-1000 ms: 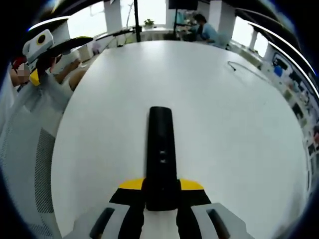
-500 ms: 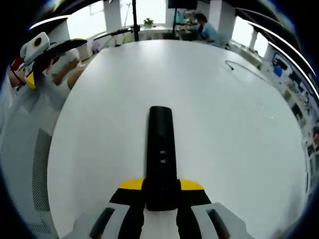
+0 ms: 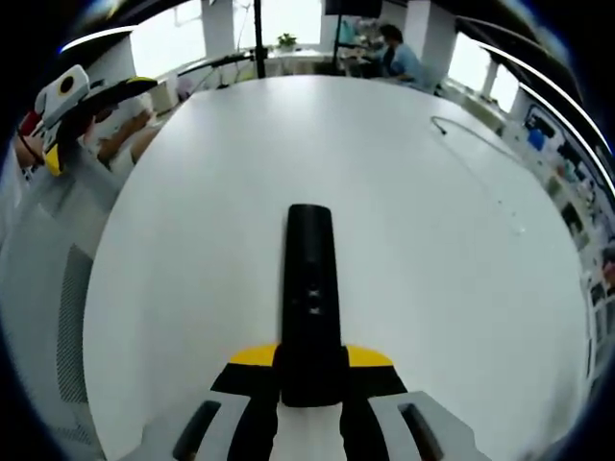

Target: Press the specified remote control buttons in sequence, fully releasing each button before pressing the next.

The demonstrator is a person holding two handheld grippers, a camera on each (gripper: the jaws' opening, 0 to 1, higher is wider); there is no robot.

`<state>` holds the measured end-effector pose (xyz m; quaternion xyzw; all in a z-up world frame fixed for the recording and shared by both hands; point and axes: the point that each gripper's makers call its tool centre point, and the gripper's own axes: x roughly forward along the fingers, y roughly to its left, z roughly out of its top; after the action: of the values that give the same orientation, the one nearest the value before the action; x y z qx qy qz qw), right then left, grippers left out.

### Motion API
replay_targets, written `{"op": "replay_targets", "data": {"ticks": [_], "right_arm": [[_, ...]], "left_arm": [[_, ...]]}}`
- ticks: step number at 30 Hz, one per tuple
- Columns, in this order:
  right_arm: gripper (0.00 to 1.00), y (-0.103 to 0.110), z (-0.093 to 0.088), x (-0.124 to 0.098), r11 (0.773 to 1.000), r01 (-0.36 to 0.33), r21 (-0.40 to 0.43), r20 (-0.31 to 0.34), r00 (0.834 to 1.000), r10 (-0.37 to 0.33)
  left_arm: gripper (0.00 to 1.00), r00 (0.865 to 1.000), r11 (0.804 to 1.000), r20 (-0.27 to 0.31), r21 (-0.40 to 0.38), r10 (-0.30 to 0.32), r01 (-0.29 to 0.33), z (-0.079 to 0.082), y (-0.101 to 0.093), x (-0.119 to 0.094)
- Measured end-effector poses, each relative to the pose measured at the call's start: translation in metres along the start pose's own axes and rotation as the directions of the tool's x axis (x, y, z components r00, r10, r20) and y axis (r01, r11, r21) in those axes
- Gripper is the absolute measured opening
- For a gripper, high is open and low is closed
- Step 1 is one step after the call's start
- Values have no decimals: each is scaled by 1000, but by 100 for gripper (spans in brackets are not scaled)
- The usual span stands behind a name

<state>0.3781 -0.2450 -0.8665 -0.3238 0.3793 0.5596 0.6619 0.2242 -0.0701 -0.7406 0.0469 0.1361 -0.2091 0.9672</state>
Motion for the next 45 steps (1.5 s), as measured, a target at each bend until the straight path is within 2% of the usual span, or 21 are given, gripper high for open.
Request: {"op": "replay_targets", "data": {"ticks": [12, 16, 22, 25, 32, 35, 38, 42, 45], "right_arm": [[21, -5, 2, 1, 1000, 14, -14, 11, 1000, -13], [22, -6, 3, 1, 999, 20, 36, 31, 999, -21], [33, -1, 11, 0, 987, 11, 160, 119, 992, -30], [40, 0, 13, -3, 976, 27, 218, 155, 986, -62], [53, -2, 18, -14, 957, 81, 280, 211, 967, -144], [56, -3, 21, -19, 944, 106, 312, 234, 954, -185], [59, -1, 27, -26, 929, 100, 356, 274, 939, -206], [59, -1, 28, -30, 918, 107, 381, 287, 930, -228], [61, 0, 32, -38, 908, 117, 402, 306, 917, -254]], "left_arm": [[96, 1000, 1000, -12, 3, -6, 6, -2, -1, 1], [96, 1000, 1000, -11, 1, -7, 7, -2, -1, 1], [96, 1000, 1000, -9, -3, -5, 5, -2, -1, 0], [96, 1000, 1000, -6, -5, -8, 8, -1, -2, 0], [96, 1000, 1000, -2, -7, -22, 22, 0, -4, 0], [96, 1000, 1000, 4, -9, -27, 27, 1, -5, 0], [96, 1000, 999, 6, -12, -31, 31, 1, -6, 0], [96, 999, 999, 12, -15, -38, 38, 2, -6, 0], [96, 999, 999, 16, -19, -42, 43, 3, -7, 0]]}}
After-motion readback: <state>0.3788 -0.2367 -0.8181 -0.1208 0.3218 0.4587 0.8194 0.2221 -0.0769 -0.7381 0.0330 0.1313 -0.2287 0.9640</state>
